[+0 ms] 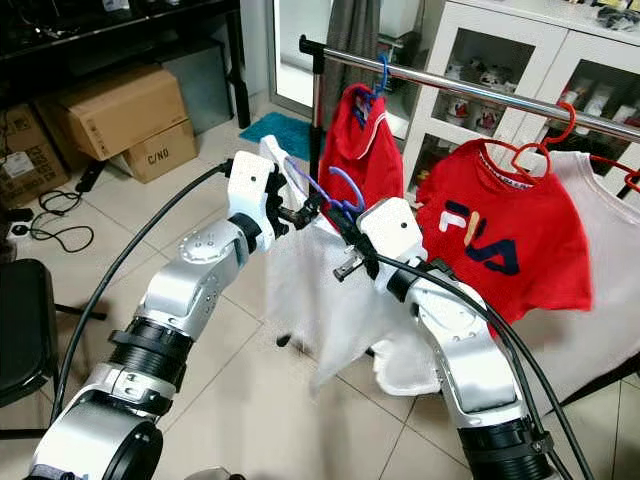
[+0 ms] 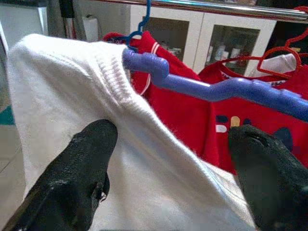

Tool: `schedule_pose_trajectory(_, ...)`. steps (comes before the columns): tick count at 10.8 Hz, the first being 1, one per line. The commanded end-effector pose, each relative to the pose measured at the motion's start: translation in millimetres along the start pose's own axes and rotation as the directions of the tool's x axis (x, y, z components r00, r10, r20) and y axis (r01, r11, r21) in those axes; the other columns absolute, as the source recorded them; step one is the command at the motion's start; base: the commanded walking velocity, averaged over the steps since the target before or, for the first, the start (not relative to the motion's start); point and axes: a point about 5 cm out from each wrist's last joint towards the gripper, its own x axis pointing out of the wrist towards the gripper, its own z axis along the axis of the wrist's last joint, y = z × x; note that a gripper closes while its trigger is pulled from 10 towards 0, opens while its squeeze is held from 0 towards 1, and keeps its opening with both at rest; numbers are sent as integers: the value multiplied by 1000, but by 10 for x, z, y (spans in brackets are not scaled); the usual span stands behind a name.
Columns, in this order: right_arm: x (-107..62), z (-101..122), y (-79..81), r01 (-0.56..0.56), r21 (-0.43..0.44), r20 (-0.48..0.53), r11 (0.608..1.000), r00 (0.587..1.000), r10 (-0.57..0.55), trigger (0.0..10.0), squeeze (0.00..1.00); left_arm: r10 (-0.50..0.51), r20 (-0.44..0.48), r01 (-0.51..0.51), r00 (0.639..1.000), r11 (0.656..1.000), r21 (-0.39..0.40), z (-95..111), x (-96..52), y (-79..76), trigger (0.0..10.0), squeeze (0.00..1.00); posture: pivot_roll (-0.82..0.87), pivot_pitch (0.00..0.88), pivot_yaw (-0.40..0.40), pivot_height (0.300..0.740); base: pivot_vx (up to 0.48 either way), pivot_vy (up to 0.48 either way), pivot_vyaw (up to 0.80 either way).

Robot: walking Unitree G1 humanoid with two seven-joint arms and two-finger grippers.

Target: Hang hanger

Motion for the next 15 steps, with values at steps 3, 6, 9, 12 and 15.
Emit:
schedule_pose_trajectory(3, -26, 20, -84, 18, -12, 26, 1000, 999, -18, 0, 0, 36, 23, -36, 999, 999, -19, 57, 27, 28, 0, 0, -76, 0, -15, 740, 0, 0, 0)
schedule_pose_trajectory(6, -37, -9, -117, 15, -19, 26, 1000, 1000, -14, 0, 0, 57, 15, -56, 998, 998, -34, 40, 31, 12, 0, 0, -72, 0, -17, 740, 0, 0, 0)
schedule_pose_trajectory(9, -47, -27, -162, 27, -30, 20, 999, 999, -26, 0, 0, 58, 16, -57, 998, 998, -37, 40, 32, -25, 0, 0, -72, 0, -16, 740, 0, 0, 0)
schedule_pose_trajectory(12, -65, -50, -185, 29, -35, 12, 999, 1000, -28, 0, 0, 94, 5, -94, 996, 994, -49, 8, 21, -49, 0, 0, -72, 0, -15, 740, 0, 0, 0)
schedule_pose_trajectory(15, -66, -55, -179, 16, -38, 17, 999, 1000, -15, 0, 0, 120, -3, -120, 993, 991, -67, -3, 12, 9, 0, 0, -73, 0, -20, 740, 0, 0, 0)
